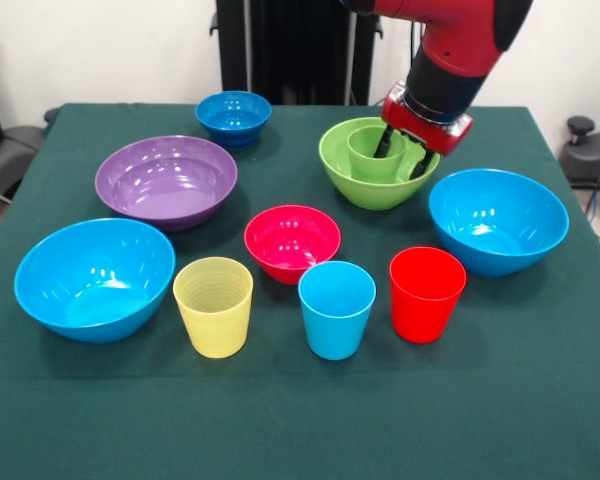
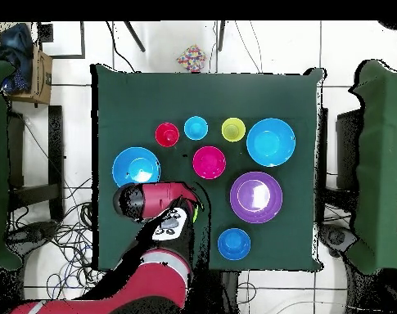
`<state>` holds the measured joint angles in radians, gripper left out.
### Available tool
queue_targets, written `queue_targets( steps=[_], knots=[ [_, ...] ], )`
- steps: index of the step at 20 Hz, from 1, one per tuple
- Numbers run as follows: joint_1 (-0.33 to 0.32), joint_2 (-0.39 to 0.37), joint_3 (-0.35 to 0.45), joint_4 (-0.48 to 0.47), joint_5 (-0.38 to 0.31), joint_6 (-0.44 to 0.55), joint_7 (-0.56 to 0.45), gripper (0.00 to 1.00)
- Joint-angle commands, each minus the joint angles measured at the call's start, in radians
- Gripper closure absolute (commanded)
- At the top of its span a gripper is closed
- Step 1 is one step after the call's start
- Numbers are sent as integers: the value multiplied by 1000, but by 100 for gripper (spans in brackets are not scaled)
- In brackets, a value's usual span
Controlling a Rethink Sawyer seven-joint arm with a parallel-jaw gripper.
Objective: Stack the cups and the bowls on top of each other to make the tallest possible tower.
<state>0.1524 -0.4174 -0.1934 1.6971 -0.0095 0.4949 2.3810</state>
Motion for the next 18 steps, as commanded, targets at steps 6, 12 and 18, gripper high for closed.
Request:
queue_targets(
  steps=[6, 12, 18],
  knots=[
    [-6, 18, 92, -28, 43, 1, 102, 0],
    [-3, 12, 95, -28, 47, 5, 106, 0],
    [-15, -37, 104, -16, 52, 61, 81, 0]
  ],
)
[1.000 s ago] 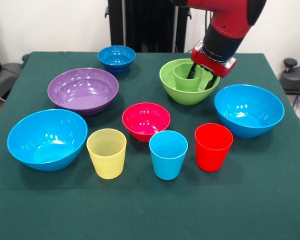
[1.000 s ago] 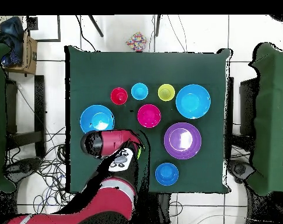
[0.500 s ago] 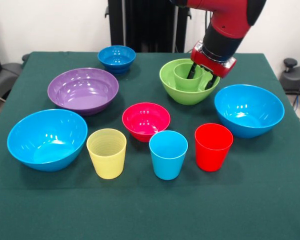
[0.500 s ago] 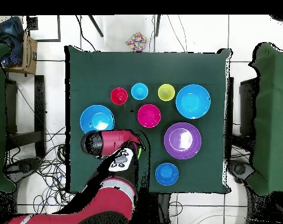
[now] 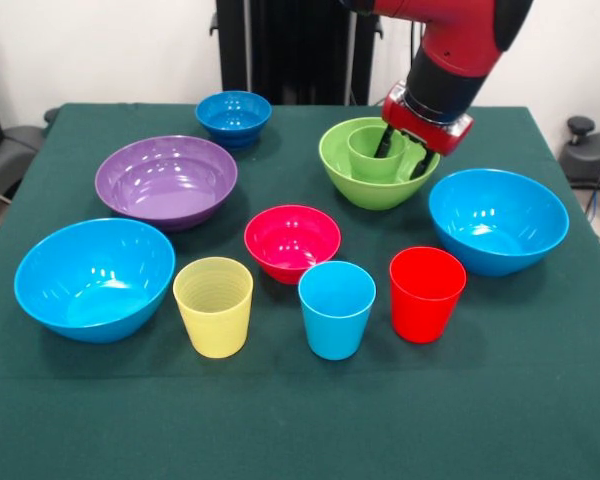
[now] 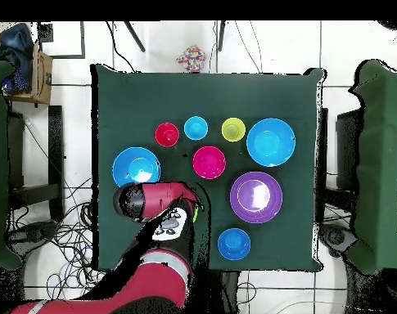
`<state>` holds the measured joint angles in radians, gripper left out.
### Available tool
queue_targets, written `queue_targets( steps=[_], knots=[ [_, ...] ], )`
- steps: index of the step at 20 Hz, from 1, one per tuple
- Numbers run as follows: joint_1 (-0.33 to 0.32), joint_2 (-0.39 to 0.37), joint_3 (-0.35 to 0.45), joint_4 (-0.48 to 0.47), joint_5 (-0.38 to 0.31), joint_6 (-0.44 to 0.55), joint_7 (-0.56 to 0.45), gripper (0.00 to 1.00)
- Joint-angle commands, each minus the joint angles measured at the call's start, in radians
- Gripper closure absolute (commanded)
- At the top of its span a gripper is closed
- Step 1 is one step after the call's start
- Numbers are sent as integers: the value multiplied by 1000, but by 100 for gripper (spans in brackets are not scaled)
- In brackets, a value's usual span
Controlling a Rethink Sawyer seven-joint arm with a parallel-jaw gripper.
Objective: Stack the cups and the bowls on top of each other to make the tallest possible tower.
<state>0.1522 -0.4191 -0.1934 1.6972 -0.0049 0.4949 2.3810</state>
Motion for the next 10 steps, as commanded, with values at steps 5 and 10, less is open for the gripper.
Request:
queue_targets(
  steps=[5, 10],
  knots=[
    [-22, -64, 106, -16, 50, 107, 63, 0],
    [-26, -93, 103, -26, 51, 160, 51, 0]
  ],
)
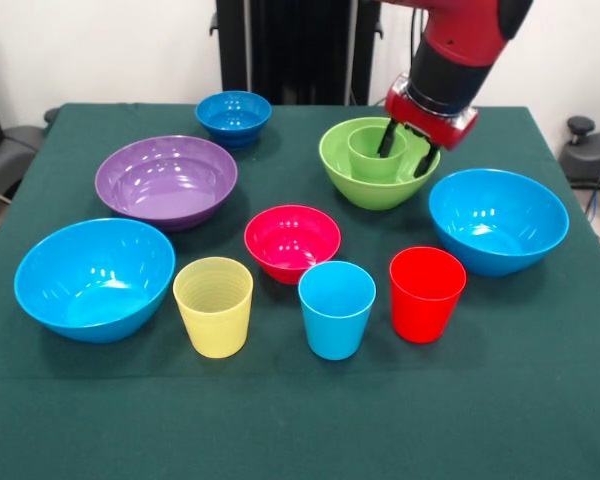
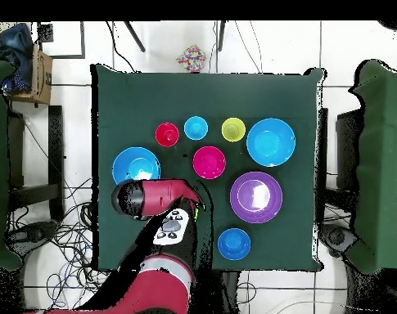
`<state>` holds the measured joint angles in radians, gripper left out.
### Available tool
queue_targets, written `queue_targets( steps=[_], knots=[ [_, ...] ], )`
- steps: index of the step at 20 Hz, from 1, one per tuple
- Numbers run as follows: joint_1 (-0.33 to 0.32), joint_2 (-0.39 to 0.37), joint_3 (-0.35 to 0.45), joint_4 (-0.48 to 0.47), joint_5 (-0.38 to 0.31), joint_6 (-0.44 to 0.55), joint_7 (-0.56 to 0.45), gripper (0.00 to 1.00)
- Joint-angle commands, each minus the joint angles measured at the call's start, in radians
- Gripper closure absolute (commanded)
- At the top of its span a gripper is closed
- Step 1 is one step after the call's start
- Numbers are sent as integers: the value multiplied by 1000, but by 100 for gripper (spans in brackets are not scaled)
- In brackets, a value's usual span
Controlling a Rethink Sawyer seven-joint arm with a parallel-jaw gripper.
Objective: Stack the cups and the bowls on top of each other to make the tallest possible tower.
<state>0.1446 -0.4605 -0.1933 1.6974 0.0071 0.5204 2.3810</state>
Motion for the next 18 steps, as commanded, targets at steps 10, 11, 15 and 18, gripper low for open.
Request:
queue_targets(
  steps=[10, 11, 15, 18],
  knots=[
    [-23, -129, 99, -28, 36, 234, 36, 0],
    [-24, -133, 100, -27, 35, 238, 35, 0],
    [-29, -151, 104, -26, 33, 254, 27, 0],
    [-15, -204, 77, -45, 25, 327, 35, 0]
  ],
)
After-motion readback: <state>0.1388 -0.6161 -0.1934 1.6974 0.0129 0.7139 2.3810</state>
